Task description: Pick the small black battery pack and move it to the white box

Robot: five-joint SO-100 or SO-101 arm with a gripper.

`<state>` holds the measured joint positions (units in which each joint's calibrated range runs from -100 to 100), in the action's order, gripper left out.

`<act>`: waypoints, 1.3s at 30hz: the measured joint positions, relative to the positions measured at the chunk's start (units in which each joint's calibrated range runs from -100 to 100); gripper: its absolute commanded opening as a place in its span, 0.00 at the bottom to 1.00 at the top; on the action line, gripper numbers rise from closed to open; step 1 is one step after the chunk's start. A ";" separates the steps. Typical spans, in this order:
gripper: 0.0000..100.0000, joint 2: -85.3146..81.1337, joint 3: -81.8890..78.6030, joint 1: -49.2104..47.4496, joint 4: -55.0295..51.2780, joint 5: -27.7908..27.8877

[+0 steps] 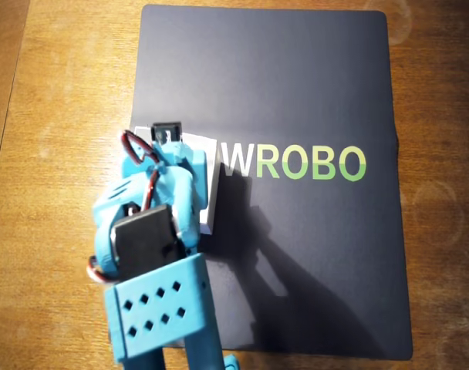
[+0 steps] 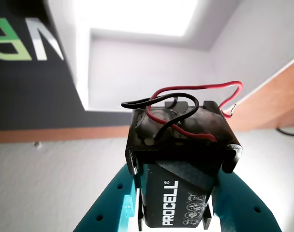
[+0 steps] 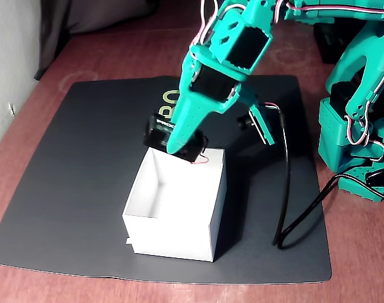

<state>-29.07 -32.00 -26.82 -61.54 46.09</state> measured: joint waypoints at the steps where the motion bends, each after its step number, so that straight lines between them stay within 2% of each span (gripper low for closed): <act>1: 0.01 0.00 -1.09 0.00 0.35 -0.05; 3: 0.01 0.00 -2.73 -0.49 0.70 -1.26; 5: 0.01 0.00 -3.18 -2.22 0.87 -5.47; 6: 0.01 0.00 -3.36 -3.46 0.87 -10.25; 7: 0.01 0.00 -3.36 -3.71 0.87 -10.83; 11: 0.01 0.00 -3.36 -4.82 1.83 -18.76; 16: 0.01 0.00 -4.27 -4.70 6.28 -25.70; 27: 0.01 0.00 -9.09 0.12 6.72 -44.88; 31: 0.01 0.59 -9.09 0.25 6.80 -48.19; 39: 0.01 8.81 -6.00 0.25 6.80 -48.87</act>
<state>-20.25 -38.00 -26.58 -54.73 -2.79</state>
